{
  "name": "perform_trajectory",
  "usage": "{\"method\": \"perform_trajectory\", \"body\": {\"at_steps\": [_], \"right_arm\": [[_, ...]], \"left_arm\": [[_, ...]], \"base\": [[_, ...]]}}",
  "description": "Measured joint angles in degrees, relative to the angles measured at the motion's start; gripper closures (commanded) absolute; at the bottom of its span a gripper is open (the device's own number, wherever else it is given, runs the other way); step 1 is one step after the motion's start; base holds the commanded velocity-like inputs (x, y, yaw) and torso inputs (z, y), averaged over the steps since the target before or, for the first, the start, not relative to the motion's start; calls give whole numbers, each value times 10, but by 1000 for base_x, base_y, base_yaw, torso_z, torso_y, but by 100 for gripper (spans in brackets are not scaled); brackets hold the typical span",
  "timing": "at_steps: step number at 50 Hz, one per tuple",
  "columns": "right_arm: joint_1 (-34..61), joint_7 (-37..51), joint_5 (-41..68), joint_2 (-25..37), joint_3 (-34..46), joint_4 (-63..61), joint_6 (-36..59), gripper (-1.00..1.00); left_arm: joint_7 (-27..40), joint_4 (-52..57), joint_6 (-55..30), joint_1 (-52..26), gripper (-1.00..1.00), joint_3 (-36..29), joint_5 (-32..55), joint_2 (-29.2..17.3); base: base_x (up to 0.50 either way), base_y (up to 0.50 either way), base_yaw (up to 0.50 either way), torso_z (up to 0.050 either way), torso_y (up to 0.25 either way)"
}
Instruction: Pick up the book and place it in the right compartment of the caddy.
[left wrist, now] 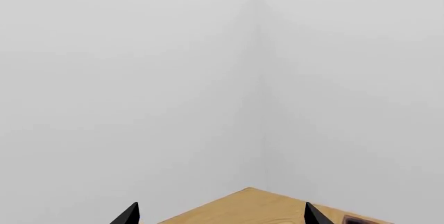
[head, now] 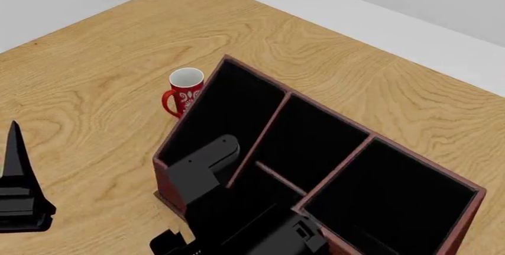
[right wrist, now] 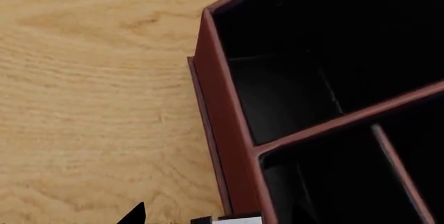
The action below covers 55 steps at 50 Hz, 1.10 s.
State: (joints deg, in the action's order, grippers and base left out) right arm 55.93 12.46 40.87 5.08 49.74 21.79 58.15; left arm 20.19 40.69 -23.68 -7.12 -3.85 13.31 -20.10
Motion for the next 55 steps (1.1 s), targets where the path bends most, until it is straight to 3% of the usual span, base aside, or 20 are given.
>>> {"method": "perform_trajectory", "body": {"at_steps": [54, 55], "right_arm": [[5, -56, -21, -27, 49, 149, -80, -100], [8, -60, -23, -28, 52, 153, -80, 100]], "left_arm": [[10, -4, 6, 1, -100, -9, 2, -8], [10, -4, 6, 1, -100, -9, 2, -8]], "base": [[0, 0, 0, 0, 0], [8, 13, 10, 0, 0]]}}
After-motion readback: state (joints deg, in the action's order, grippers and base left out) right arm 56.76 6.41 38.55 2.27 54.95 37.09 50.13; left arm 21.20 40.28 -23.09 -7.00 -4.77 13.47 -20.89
